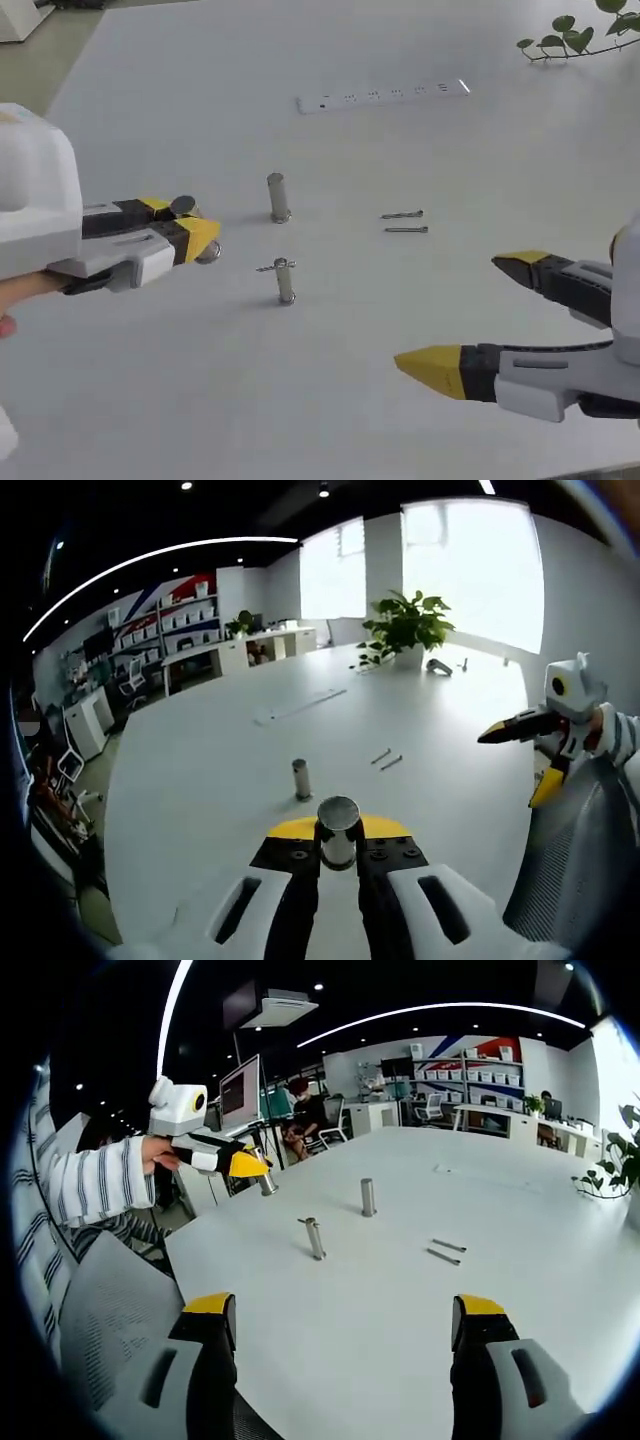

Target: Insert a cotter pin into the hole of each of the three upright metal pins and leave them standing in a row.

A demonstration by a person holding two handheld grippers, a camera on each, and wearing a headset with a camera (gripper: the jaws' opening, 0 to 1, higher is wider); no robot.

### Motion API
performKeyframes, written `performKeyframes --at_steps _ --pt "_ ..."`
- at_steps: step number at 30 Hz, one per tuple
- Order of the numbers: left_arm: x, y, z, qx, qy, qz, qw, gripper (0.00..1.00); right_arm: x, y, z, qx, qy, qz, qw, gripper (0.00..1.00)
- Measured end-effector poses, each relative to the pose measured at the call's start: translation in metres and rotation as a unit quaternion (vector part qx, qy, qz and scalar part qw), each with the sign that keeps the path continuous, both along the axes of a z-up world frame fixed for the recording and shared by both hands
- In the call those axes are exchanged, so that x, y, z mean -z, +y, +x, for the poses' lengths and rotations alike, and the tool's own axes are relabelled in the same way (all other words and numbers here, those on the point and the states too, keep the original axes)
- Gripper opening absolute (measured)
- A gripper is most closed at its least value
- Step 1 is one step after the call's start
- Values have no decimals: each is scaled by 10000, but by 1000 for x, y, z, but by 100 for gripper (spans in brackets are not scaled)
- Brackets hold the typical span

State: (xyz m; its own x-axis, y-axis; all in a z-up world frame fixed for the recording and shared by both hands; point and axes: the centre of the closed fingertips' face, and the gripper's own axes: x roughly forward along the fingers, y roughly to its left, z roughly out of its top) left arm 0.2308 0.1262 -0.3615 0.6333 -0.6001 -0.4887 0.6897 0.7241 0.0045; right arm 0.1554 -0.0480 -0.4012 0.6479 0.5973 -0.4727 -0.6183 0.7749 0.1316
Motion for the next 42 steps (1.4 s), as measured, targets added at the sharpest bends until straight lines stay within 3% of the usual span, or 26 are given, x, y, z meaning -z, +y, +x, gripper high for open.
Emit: performKeyframes --at_steps 10,17,30,34,42 --pt "20 -22 -33 338 217 40 9992 9 2 1 -1 -28 45 -13 10000 87" --pt "38 -37 -43 438 415 25 9982 9 4 6 -3 -124 86 -37 9999 87" --pt "62 -69 -55 742 586 189 9953 9 6 10 -7 -188 210 -8 9996 89" --pt "71 -79 -53 843 566 306 9944 9 7 9 -7 -150 242 13 9996 90" --pt "80 -97 -52 943 591 298 9933 9 8 6 -8 -124 287 -11 9995 90"
